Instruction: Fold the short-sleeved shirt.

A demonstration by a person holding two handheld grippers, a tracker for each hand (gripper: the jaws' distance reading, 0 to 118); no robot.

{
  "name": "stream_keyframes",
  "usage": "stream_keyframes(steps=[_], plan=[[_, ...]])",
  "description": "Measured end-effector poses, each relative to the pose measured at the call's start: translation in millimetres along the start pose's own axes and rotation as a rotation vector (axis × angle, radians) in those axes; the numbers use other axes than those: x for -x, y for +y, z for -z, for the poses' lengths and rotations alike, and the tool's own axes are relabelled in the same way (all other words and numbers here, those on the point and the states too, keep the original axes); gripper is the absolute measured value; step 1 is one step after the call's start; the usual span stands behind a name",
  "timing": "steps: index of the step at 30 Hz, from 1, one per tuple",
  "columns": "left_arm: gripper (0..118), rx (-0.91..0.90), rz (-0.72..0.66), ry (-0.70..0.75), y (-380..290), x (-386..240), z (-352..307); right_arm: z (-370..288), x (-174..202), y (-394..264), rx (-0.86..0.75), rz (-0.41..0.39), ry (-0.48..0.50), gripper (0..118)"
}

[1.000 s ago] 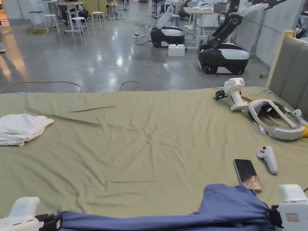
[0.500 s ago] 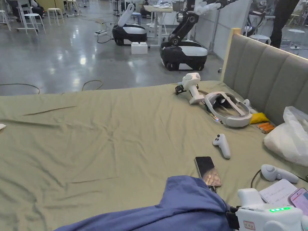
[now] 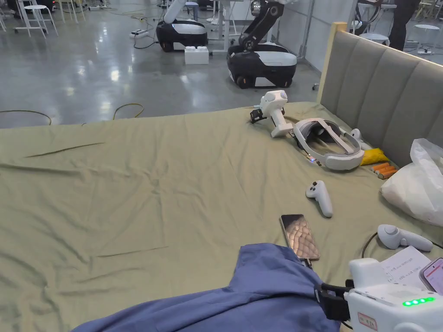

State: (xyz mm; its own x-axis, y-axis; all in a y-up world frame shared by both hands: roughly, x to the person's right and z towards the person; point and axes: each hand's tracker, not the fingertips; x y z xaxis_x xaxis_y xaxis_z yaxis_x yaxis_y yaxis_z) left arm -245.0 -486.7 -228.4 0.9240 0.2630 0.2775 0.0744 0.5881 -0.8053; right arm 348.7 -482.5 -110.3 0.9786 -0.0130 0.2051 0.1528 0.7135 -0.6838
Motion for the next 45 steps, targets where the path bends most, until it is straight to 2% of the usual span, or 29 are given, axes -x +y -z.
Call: stream_keyframes(steps=[3, 6, 7, 8, 9, 10, 15, 19, 21, 23, 29, 31, 35, 36, 37, 38, 40, 43, 44, 45], plan=[[7, 0.009, 0.0, 0.007, 0.1, 0.9, 6.0, 29.0, 2.7, 20.5, 0.072, -0.041, -0.004, 67], [7, 0.014, -0.013, 0.002, -0.8, 1.8, 7.3, 65.2, -1.1, 32.2, 0.158, -0.021, -0.021, 66], [7, 0.014, -0.012, 0.005, -1.6, 1.6, 6.7, 74.9, -2.9, 34.2, 0.184, -0.022, -0.036, 62], [7, 0.013, -0.011, 0.008, -1.9, 1.9, 6.3, 80.4, -4.2, 33.5, 0.187, -0.019, -0.025, 54], [7, 0.011, -0.014, 0.01, -2.1, 2.5, 5.8, 84.5, -3.8, 34.3, 0.188, -0.013, -0.018, 25], [7, 0.007, -0.025, 0.007, -2.2, 3.8, 5.3, 85.9, -1.1, 34.5, 0.188, -0.015, -0.019, 13], [7, 0.004, -0.04, 0.001, -2.4, 7.1, 2.6, 71.5, 11.8, 28.6, 0.163, -0.096, -0.037, 8], [7, -0.089, 0.006, 0.001, -0.1, -0.9, -23.3, 37.8, 11.6, 23.7, 0.08, -0.051, 0.002, 7], [7, -0.117, 0.004, -0.002, 1.5, -2.1, -36.1, 20.4, 8.0, 16.4, 0.041, -0.063, 0.01, 7], [7, -0.136, -0.003, -0.012, 1.5, -3.2, -46.3, 5.2, 6.3, 6.6, 0.027, -0.07, 0.0, 7], [7, -0.145, 0.034, -0.011, -12.0, -11.5, -55.7, -30.9, -3.8, -24.1, -0.003, -0.007, 0.042, 6], [7, -0.148, 0.038, -0.012, -19.6, -12.5, -56.9, -41.8, -0.8, -33.9, -0.006, -0.013, 0.04, 3], [7, -0.123, 0.03, -0.021, -29.0, -8.3, -51.6, -36.4, -1.3, -35.5, -0.008, -0.068, 0.03, 3], [7, -0.115, 0.03, -0.02, -29.9, -8.2, -49.1, -30.8, -0.9, -31.4, -0.009, -0.067, 0.024, 12], [7, -0.113, 0.03, -0.014, -30.4, -9.1, -47.4, -22.5, -1.6, -24.7, 0.002, -0.062, 0.021, 35], [7, -0.112, 0.029, -0.013, -30.1, -9.9, -46.3, -14.5, -2.3, -19.2, 0.024, -0.038, 0.042, 69], [7, -0.112, 0.025, -0.014, -28.7, -11.6, -43.4, 3.9, -3.0, -4.5, 0.031, -0.009, 0.077, 65], [7, -0.105, 0.038, -0.005, -25.9, -14.8, -40.3, 35.9, 1.1, 13.1, 0.066, -0.006, 0.06, 65], [7, -0.103, 0.046, 0.001, -25.6, -15.6, -39.8, 46.4, -1.9, 17.5, 0.076, 0.008, 0.057, 62], [7, -0.1, 0.053, 0.002, -25.4, -15.6, -39.7, 53.8, -2.3, 20.6, 0.087, 0.024, 0.055, 53]])
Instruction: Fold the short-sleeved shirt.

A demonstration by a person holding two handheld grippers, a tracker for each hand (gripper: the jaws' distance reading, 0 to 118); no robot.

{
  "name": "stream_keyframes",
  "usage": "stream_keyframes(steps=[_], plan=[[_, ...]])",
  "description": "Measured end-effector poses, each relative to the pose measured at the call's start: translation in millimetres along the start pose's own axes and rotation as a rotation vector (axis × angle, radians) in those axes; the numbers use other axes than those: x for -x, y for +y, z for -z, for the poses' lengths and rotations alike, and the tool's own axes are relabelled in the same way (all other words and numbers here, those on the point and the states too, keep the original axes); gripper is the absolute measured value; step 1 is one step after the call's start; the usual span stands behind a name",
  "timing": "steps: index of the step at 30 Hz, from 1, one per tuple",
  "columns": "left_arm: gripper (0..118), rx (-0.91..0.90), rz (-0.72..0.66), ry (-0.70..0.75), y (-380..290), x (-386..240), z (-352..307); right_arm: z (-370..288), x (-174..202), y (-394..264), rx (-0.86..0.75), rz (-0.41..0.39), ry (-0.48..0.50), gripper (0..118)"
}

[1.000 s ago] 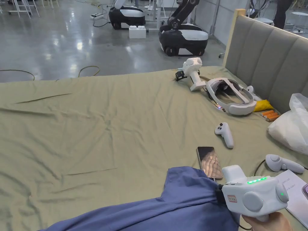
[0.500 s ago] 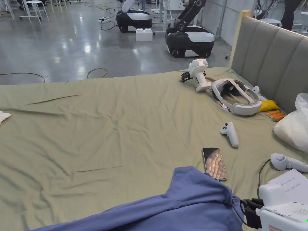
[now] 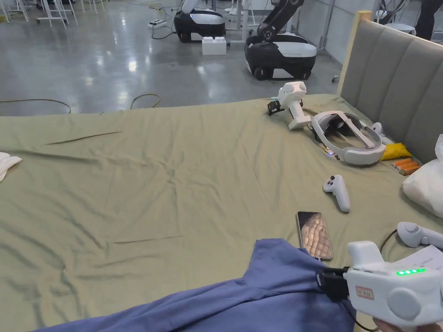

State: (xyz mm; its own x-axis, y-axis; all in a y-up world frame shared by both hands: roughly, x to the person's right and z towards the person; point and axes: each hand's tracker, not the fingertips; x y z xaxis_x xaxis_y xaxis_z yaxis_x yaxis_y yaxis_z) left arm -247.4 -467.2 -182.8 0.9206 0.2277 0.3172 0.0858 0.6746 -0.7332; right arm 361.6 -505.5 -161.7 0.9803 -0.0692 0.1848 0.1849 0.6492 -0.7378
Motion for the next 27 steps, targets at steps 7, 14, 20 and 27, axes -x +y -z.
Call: stream_keyframes(steps=[7, 14, 20, 27], plan=[[7, 0.019, 0.013, -0.002, -2.2, 3.4, 0.6, 7.6, 12.0, 0.8, 0.015, -0.062, -0.032, 2], [7, -0.059, -0.026, -0.042, -4.7, 6.0, -20.4, -40.6, 15.5, -21.1, -0.066, -0.006, 0.045, 1], [7, -0.056, -0.014, -0.012, -19.4, 14.7, -32.2, -91.3, 15.1, -64.0, -0.088, 0.008, 0.06, 1], [7, 0.031, -0.033, 0.011, -46.1, 29.9, -5.0, -85.2, 4.6, -88.4, -0.029, 0.012, 0.023, 1]])
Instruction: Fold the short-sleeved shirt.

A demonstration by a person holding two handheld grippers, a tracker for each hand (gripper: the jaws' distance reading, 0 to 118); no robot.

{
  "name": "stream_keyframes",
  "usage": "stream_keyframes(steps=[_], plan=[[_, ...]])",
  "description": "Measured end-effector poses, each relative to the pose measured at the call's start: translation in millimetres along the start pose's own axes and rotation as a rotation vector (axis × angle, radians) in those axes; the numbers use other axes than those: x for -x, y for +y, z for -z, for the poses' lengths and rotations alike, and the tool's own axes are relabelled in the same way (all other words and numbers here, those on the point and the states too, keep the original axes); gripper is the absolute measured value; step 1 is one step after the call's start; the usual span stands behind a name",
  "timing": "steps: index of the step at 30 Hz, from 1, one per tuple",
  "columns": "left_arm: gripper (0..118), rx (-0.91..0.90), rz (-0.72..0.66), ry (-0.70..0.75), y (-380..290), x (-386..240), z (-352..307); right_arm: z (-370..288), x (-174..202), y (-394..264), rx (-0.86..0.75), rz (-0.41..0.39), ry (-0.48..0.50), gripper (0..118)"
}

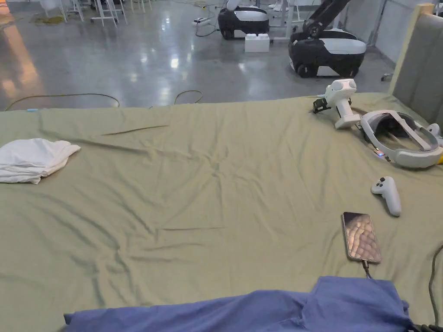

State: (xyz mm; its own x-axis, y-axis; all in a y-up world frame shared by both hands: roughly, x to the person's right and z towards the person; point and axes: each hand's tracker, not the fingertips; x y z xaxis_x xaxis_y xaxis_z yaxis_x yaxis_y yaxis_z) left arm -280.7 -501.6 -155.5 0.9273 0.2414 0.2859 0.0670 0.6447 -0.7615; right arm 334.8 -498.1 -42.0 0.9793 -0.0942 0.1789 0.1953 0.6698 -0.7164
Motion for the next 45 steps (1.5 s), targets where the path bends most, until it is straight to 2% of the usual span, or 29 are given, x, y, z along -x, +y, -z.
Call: stream_keyframes(steps=[3, 4, 5, 6, 7, 11, 13, 18, 20, 23, 24, 25, 26, 27, 28, 29, 31, 32, 39, 42, 43, 44, 45], plan=[[10, 0.03, -0.006, 0.014, -10.5, 16.7, 19.1, 12.7, -4.4, -4.9, 0.021, 0.021, 0.001, 4], [21, 0.03, -0.002, 0.023, -11.7, 18.3, 23.5, 17.6, -6.0, -5.8, 0.03, 0.019, -0.006, 18], [50, 0.033, -0.001, 0.037, -11.4, 18.7, 26.3, 19.7, -3.7, -6.8, 0.043, 0.015, -0.008, 43], [73, 0.027, -0.006, 0.077, -10.7, 20.9, 28.0, 20.0, -1.7, -8.2, 0.044, 0.005, -0.008, 73], [85, 0.01, -0.027, 0.093, -8.5, 20.6, 25.2, 19.1, 0.7, -8.9, 0.05, -0.005, -0.004, 76], [87, -0.114, -0.125, 0.065, 8.0, 16.0, -16.8, -9.2, 18.6, -6.8, -0.021, -0.077, -0.025, 75], [87, -0.198, -0.055, 0.081, 16.2, 0.3, -48.7, -34.9, 30.7, -0.1, -0.098, -0.077, -0.032, 75], [87, -0.48, 0.194, 0.191, 34.7, -66.0, -131.3, -109.1, 68.9, 24.5, -0.35, -0.036, 0.043, 75], [87, -0.582, 0.212, 0.19, 37.7, -91.7, -155.7, -134.3, 89.7, 34.7, -0.441, -0.007, 0.08, 75], [86, -0.681, 0.206, 0.216, 39.1, -119.1, -175.3, -152.1, 110.5, 40.1, -0.486, 0.009, 0.104, 75], [85, -0.7, 0.205, 0.23, 39.5, -125.4, -179.1, -156.4, 115.2, 41.5, -0.503, 0.005, 0.112, 72], [84, -0.71, 0.209, 0.233, 40.7, -129.9, -183.2, -162.9, 121.5, 42.6, -0.523, -0.004, 0.117, 63], [79, -0.706, 0.22, 0.206, 42.9, -132.3, -187.8, -170.0, 127.9, 43.8, -0.55, -0.015, 0.12, 49], [59, -0.707, 0.228, 0.179, 45.2, -133.2, -191.0, -176.5, 132.8, 45.1, -0.578, -0.026, 0.126, 21], [32, -0.696, 0.234, 0.158, 46.9, -136.0, -194.4, -181.3, 136.1, 48.2, -0.595, -0.027, 0.132, 7], [7, -0.702, 0.237, 0.163, 46.9, -138.9, -196.2, -186.3, 139.0, 49.9, -0.61, -0.025, 0.14, 6], [1, -0.726, 0.238, 0.141, 45.5, -139.2, -204.6, -194.6, 144.4, 52.1, -0.638, -0.039, 0.173, 0], [0, -0.707, 0.232, 0.072, 46.8, -140.0, -207.0, -198.2, 147.7, 52.4, -0.664, -0.047, 0.162, 0], [0, -0.697, 0.203, 0.048, 52.1, -135.0, -207.9, -185.1, 137.5, 56.3, -0.627, -0.083, 0.182, 0], [0, -0.654, 0.099, -0.033, 55.8, -113.3, -198.6, -175.5, 133.7, 52.4, -0.6, -0.077, 0.204, 0], [6, -0.659, 0.049, -0.012, 57.2, -99.8, -191.7, -173.2, 132.2, 51.3, -0.593, -0.074, 0.206, 0], [24, -0.629, 0.005, -0.031, 58.4, -82.1, -180.7, -170.6, 134.4, 48.1, -0.58, -0.071, 0.209, 0], [53, -0.569, -0.043, -0.074, 59.9, -60.9, -166.3, -169.0, 132.9, 46.5, -0.57, -0.066, 0.209, 0]])
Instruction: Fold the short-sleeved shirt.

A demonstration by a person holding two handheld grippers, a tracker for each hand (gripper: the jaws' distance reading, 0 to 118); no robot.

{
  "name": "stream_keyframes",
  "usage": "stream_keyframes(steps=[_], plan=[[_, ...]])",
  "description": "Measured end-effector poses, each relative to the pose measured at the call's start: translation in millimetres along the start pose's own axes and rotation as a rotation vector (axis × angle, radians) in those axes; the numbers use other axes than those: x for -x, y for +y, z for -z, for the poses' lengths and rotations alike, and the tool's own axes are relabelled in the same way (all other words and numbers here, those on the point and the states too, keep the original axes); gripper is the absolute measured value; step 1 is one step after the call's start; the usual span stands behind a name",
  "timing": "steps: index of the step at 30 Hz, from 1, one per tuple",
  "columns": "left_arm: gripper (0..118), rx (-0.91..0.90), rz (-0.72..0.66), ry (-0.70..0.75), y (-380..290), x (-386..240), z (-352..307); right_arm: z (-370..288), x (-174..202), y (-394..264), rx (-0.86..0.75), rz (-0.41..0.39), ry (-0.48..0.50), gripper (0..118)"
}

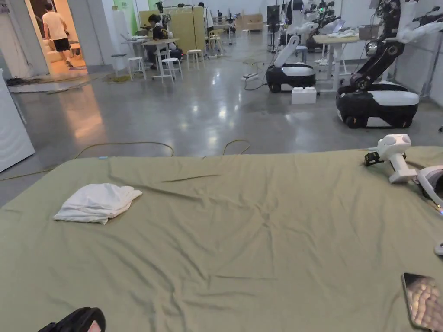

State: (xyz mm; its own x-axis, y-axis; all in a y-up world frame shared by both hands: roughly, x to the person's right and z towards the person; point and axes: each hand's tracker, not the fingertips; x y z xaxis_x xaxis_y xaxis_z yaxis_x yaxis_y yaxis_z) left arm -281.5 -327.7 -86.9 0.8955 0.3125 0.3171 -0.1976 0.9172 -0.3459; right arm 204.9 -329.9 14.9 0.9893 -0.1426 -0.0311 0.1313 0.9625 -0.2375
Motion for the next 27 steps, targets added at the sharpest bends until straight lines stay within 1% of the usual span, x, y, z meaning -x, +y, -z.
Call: stream_keyframes(steps=[1, 2, 3, 4, 5, 7, 9, 10, 11, 13, 14, 16, 17, 18, 19, 20, 21, 22, 23, 24, 26, 27], plan=[[53, 0.079, -0.084, -0.016, -8.2, 24.1, 14.5, -0.2, -2.1, -2.8, 0.008, 0.007, 0.001, 0], [64, 0.191, -0.191, -0.035, -21.5, 50.3, 33.5, -0.3, -5.0, -5.6, 0.02, 0.019, 0.006, 0], [86, 0.287, -0.282, -0.068, -38.6, 77.6, 50.8, -0.4, -2.4, -9.4, 0.034, 0.033, 0.017, 0], [95, 0.345, -0.371, -0.099, -62.3, 106.1, 66.4, -0.7, -4.8, -12.6, 0.043, 0.045, 0.023, 0], [95, 0.389, -0.46, -0.086, -85.2, 129.9, 80.3, -1.1, -7.3, -15.1, 0.052, 0.054, 0.025, 0], [95, 0.472, -0.507, -0.003, -116.9, 160.2, 102.6, -3.2, -12.1, -19.1, 0.062, 0.06, 0.018, 0], [95, 0.524, -0.581, 0.024, -136.5, 180.0, 119.1, -5.1, -18.6, -22.2, 0.074, 0.071, 0.008, 0], [95, 0.515, -0.634, -0.002, -141.2, 178.4, 123.1, -4.8, -22.9, -23.6, 0.085, 0.081, 0.0, 0], [95, 0.518, -0.639, -0.061, -145.2, 181.8, 133.0, -4.4, -26.8, -25.3, 0.095, 0.094, -0.011, 0], [95, 0.56, -0.656, -0.079, -154.0, 184.4, 153.9, -1.5, -34.7, -28.6, 0.111, 0.125, -0.023, 0], [95, 0.536, -0.674, -0.101, -161.6, 196.3, 159.6, -0.4, -37.9, -29.9, 0.116, 0.139, -0.027, 0], [95, 0.478, -0.769, -0.143, -161.1, 200.5, 167.9, 0.4, -41.4, -31.6, 0.121, 0.156, -0.033, 0], [94, 0.484, -0.844, -0.172, -163.2, 203.2, 174.1, 0.3, -42.6, -32.4, 0.12, 0.161, -0.034, 0], [91, 0.51, -0.904, -0.202, -159.8, 189.4, 173.6, 0.6, -43.7, -33.2, 0.122, 0.168, -0.032, 0], [83, 0.525, -0.893, -0.194, -160.8, 183.8, 177.1, 1.2, -44.6, -33.7, 0.125, 0.175, -0.029, 0], [70, 0.529, -0.835, -0.166, -159.6, 177.7, 180.4, 1.8, -45.4, -34.2, 0.13, 0.18, -0.024, 0], [42, 0.548, -0.804, -0.158, -159.5, 174.3, 184.7, 2.2, -45.9, -34.5, 0.134, 0.182, -0.02, 0], [16, 0.576, -0.806, -0.16, -158.1, 159.8, 179.4, 2.3, -45.9, -34.9, 0.137, 0.183, -0.02, 0], [11, 0.614, -0.824, -0.162, -161.8, 154.2, 185.7, 2.4, -45.8, -35.5, 0.14, 0.183, -0.018, 0], [10, 0.646, -0.828, -0.112, -165.3, 149.5, 188.2, 2.9, -46.4, -36.0, 0.146, 0.184, -0.016, 0], [8, 0.577, -0.835, -0.147, -159.1, 158.7, 184.1, 2.7, -47.4, -36.5, 0.153, 0.181, -0.016, 0], [8, 0.549, -0.805, -0.108, -153.0, 156.3, 179.6, 2.1, -47.8, -36.5, 0.155, 0.178, -0.018, 0]])
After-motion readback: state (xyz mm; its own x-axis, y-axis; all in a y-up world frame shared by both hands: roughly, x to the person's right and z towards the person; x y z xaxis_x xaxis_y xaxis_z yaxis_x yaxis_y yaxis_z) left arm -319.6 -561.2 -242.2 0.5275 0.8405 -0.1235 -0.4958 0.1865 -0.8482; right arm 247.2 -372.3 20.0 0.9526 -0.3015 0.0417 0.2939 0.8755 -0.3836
